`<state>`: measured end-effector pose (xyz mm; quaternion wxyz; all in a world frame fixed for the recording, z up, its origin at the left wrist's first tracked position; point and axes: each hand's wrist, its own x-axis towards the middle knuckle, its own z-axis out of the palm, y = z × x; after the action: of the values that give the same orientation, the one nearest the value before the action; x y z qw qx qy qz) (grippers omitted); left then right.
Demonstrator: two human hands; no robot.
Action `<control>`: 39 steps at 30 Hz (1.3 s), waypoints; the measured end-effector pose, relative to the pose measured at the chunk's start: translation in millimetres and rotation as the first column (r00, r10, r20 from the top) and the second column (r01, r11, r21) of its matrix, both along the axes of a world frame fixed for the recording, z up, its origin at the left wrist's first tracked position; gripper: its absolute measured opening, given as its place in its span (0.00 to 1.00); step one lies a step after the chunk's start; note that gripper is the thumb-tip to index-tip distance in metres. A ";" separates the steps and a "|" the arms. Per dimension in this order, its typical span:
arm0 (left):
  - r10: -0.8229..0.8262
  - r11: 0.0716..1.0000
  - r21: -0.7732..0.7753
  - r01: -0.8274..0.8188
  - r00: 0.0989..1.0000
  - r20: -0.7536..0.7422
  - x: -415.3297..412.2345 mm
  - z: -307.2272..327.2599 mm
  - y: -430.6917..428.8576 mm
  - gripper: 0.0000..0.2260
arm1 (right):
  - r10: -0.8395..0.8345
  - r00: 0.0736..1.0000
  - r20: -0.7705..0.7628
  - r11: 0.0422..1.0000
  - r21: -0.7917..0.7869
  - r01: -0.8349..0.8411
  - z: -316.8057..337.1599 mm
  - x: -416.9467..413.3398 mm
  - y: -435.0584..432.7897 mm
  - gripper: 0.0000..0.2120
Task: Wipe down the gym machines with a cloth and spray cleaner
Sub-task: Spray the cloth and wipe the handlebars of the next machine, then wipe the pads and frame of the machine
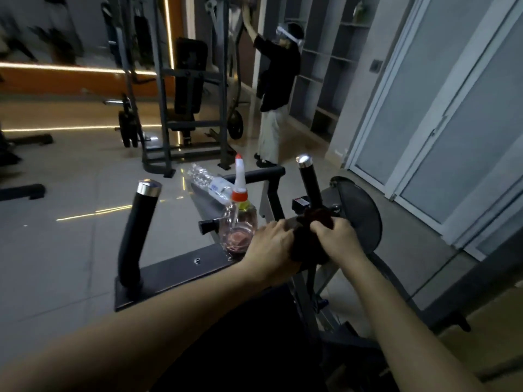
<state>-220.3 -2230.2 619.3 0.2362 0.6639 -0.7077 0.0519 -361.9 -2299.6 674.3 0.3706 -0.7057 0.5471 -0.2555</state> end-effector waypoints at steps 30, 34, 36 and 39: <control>-0.078 0.990 -0.138 0.016 0.883 -0.462 48.6 52.6 75.0 0.09 | -0.029 0.904 0.426 0.949 0.295 -0.109 -11.7 44.2 117.6 0.16; -0.118 0.992 -0.022 0.123 0.874 -0.470 33.9 21.7 118.4 0.09 | -0.052 0.924 0.378 0.901 0.417 -0.119 -25.1 25.7 159.1 0.12; -0.127 0.987 0.022 0.157 0.868 -0.480 24.9 -2.9 136.6 0.10 | -0.082 0.931 0.355 0.886 0.453 -0.095 -39.0 17.8 181.5 0.11; -0.084 0.977 0.131 0.169 0.869 -0.488 13.0 -38.9 157.1 0.10 | -0.163 0.945 0.285 0.877 0.481 0.007 -72.4 8.0 208.3 0.11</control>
<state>-207.3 -2073.1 580.3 0.3496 0.6257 -0.6709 -0.1902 -353.9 -2091.3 602.0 0.6028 -0.5184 0.5569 -0.2402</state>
